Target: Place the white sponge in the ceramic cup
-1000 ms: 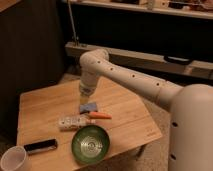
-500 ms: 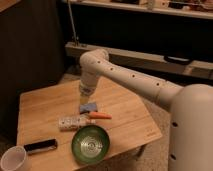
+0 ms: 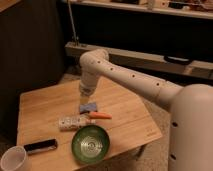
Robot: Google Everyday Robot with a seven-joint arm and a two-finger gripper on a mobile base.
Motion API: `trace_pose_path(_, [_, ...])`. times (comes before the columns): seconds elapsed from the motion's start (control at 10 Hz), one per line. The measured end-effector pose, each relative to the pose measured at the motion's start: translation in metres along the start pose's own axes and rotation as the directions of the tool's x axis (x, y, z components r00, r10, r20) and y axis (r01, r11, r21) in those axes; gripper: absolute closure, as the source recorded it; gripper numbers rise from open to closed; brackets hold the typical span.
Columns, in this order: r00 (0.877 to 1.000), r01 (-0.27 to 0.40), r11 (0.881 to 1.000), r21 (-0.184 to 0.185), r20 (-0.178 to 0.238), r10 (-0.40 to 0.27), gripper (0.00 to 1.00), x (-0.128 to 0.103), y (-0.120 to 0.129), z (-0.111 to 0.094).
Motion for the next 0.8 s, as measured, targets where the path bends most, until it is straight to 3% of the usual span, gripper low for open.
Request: trace_pose_path(0.8, [1.0, 0.001, 1.0, -0.008, -0.001, -0.001, 0.97, -0.0003, 0.0002, -0.0028])
